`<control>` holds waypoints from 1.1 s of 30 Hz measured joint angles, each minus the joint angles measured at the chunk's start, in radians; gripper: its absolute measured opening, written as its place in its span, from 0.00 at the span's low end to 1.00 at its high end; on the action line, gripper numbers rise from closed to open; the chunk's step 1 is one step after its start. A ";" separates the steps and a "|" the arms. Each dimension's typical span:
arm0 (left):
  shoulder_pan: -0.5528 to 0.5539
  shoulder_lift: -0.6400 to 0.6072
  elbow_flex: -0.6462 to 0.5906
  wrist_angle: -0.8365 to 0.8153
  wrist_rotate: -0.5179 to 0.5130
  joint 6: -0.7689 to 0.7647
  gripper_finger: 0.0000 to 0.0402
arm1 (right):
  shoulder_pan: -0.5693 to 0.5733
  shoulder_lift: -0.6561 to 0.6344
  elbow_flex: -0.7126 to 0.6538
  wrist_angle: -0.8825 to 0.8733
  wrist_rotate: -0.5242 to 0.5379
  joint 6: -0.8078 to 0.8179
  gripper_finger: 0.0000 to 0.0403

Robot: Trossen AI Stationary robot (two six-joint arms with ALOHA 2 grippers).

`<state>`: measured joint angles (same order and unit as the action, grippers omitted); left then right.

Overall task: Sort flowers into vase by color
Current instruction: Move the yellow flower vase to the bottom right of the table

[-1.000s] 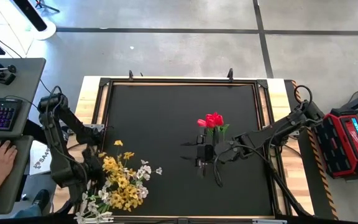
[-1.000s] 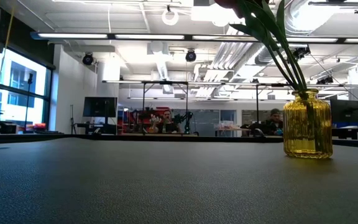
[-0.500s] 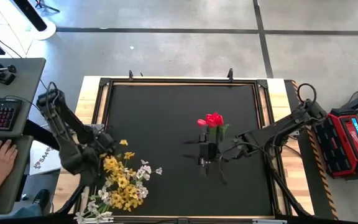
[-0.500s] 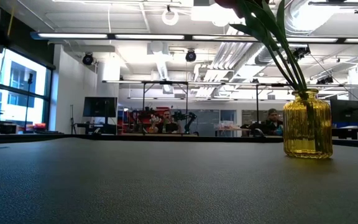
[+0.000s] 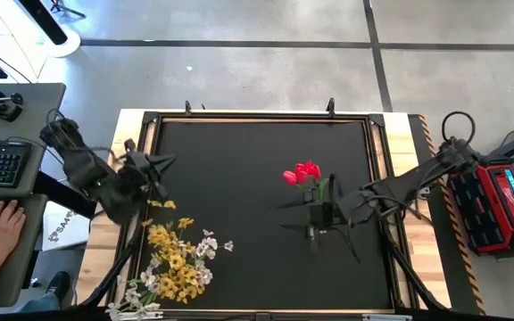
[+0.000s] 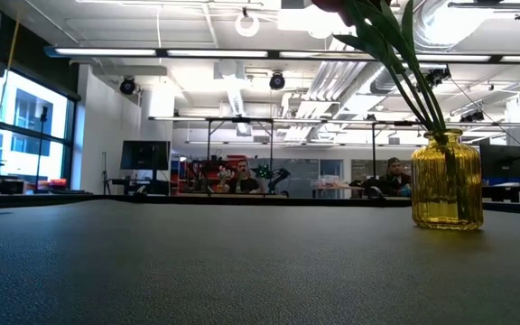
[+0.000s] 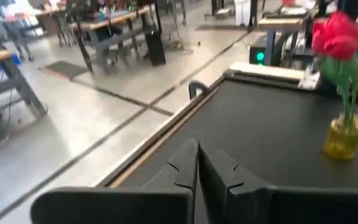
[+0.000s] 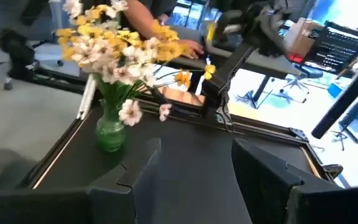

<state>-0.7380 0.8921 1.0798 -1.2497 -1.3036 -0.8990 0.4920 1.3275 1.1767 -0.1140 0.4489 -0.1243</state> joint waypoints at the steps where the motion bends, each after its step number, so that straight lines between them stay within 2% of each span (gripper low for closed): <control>1: 0.024 -0.023 -0.002 0.091 0.011 0.114 0.00 | 0.002 -0.011 0.000 -0.018 -0.018 0.000 0.45; 3: 0.078 -0.059 -0.016 0.283 0.119 0.350 0.00 | 0.003 -0.037 0.000 -0.085 -0.105 0.011 0.45; 5: 0.147 -0.090 -0.052 0.542 0.313 0.618 0.00 | -0.001 -0.057 0.000 -0.156 -0.201 0.012 0.45; 7: 0.232 -0.108 -0.116 0.855 0.538 0.855 0.00 | -0.001 -0.066 0.000 -0.207 -0.255 0.012 0.45; 9: 0.326 -0.109 -0.179 1.088 0.739 1.008 0.00 | -0.001 -0.078 0.000 -0.235 -0.270 0.012 0.45; 11: 0.425 -0.097 -0.220 1.209 0.861 1.080 0.00 | -0.001 -0.105 0.000 -0.267 -0.269 0.010 0.45; 16: 0.662 -0.052 -0.268 1.248 0.945 1.065 0.00 | -0.001 -0.224 -0.016 -0.353 -0.268 -0.002 0.45; 21: 0.836 -0.040 -0.299 1.267 1.086 1.041 0.00 | -0.010 -0.414 -0.111 -0.354 -0.254 0.041 0.45; 23: 0.891 -0.039 -0.306 1.265 1.113 1.041 0.00 | -0.011 -0.495 -0.146 -0.376 -0.194 0.113 0.45; 26: 0.965 -0.039 -0.315 1.261 1.120 1.048 0.00 | -0.028 -0.585 -0.172 -0.548 -0.105 0.327 0.45; 29: 1.027 -0.033 -0.315 1.256 1.137 1.049 0.00 | -0.047 -0.627 -0.210 -0.726 -0.094 0.524 0.45; 33: 1.094 -0.003 -0.315 1.253 1.280 1.054 0.00 | -0.049 -0.626 -0.314 -0.773 -0.108 0.577 0.45</control>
<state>0.3555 0.8887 0.7650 0.0030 -0.0236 0.1547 0.4432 0.7016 0.8629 -0.8873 0.3408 0.4526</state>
